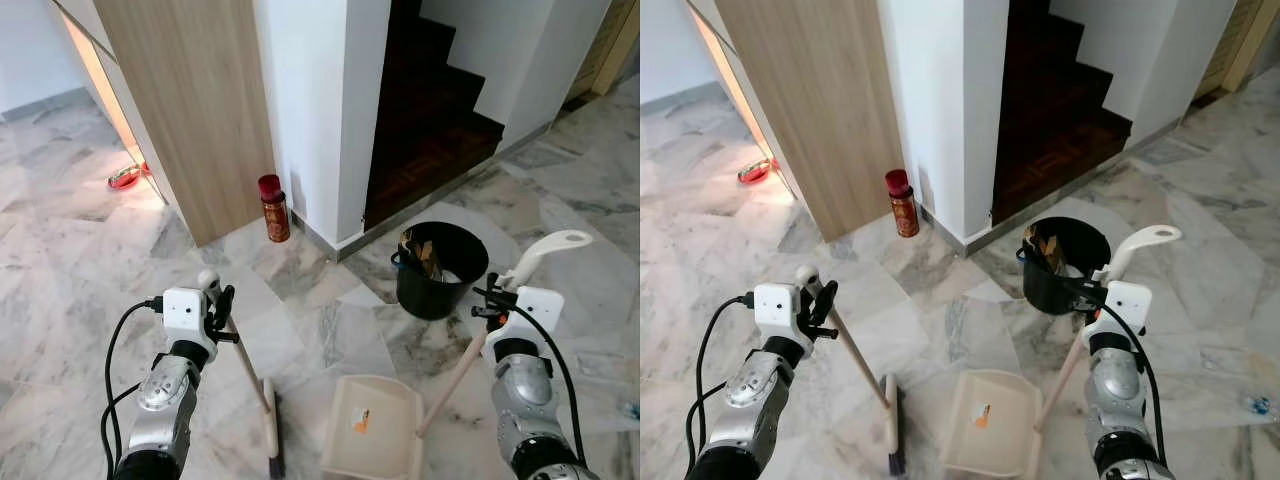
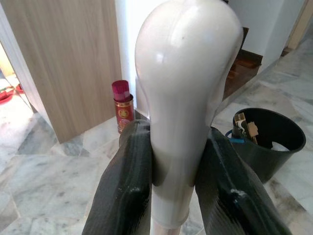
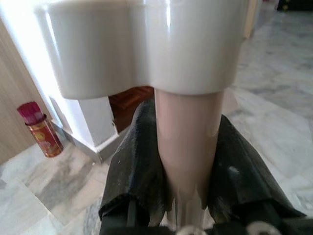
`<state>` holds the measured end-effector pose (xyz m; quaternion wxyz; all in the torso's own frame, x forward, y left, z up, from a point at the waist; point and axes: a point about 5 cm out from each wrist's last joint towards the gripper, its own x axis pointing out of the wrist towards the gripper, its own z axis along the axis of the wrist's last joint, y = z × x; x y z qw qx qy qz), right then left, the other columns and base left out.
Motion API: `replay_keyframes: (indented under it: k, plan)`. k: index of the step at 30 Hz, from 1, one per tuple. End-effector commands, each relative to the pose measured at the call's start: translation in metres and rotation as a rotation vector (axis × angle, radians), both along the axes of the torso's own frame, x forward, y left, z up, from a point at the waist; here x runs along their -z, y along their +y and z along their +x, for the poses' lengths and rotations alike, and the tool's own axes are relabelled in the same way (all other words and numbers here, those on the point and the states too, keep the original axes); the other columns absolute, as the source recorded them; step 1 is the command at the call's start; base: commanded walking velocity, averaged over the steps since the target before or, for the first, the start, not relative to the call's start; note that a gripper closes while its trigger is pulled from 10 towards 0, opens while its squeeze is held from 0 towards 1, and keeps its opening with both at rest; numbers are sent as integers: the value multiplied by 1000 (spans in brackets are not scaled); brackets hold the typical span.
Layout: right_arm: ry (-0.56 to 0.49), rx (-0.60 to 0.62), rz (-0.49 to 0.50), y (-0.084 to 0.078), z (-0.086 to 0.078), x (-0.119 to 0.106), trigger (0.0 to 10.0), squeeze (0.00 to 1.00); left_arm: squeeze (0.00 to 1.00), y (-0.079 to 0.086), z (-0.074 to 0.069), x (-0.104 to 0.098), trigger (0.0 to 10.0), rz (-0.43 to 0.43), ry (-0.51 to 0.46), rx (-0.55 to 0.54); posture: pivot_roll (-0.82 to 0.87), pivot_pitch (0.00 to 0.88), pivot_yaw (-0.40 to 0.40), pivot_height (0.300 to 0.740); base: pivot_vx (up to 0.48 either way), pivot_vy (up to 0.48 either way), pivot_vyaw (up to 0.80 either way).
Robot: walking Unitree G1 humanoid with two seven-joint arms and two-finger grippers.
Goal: Sweep floor
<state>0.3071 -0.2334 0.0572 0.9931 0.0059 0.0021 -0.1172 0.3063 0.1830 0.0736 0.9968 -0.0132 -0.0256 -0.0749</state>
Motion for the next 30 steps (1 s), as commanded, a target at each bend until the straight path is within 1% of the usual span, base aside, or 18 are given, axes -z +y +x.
replay_keyframes:
  k: [1, 7, 20, 30]
  plan:
    - [-29, 9, 7, 2, 4, -5, 10000, 0, 0, -2, 0, 3, 10000, 7, 15, 6, 43, 64, 36, 740, 0, 0, 0]
    - [-37, 13, 18, 4, 8, -8, 10000, 0, 0, -3, 1, 4, 10000, 6, 10, 15, 39, 50, 39, 740, 0, 0, 0]
    - [-26, 10, 24, 8, 11, -8, 10000, 0, 0, -5, 4, 3, 10000, 2, 3, 25, 39, 14, 44, 740, 0, 0, -800]
    - [-27, 5, 18, 10, 14, -9, 10000, 0, 0, -4, 6, 2, 10000, -4, 0, 19, 33, 7, 47, 740, 0, 0, -800]
